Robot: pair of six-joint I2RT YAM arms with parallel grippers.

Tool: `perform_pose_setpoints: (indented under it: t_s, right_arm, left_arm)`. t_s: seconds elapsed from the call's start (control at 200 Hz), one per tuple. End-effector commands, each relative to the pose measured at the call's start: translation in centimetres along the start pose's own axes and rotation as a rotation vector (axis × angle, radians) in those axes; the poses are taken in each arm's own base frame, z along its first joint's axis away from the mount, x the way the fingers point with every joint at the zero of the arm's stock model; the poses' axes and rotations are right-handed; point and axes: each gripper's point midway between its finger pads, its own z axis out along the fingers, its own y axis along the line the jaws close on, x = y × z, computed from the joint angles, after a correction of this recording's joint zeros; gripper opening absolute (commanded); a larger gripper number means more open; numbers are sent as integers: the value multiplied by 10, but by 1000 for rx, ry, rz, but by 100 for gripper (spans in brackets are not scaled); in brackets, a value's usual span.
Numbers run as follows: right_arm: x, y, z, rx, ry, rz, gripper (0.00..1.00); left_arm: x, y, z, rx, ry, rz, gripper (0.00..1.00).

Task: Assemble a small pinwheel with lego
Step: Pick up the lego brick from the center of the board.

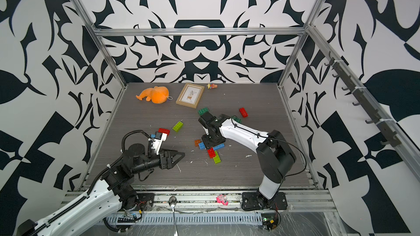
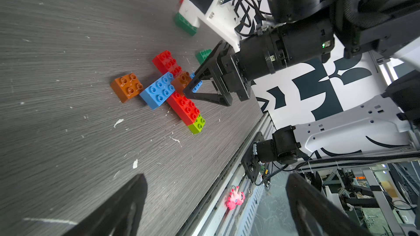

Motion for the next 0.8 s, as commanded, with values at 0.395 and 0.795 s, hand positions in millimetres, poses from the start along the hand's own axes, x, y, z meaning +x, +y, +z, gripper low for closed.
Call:
perform_pose_setpoints:
  t_s: [0.395, 0.795]
  right_arm:
    - [-11, -7, -1, 48, -22, 13, 39]
    - [-39, -21, -22, 12, -98, 121, 21]
  left_arm:
    - [-9, -13, -4, 40, -33, 18, 100]
    - [-11, -4, -5, -19, -40, 33, 100]
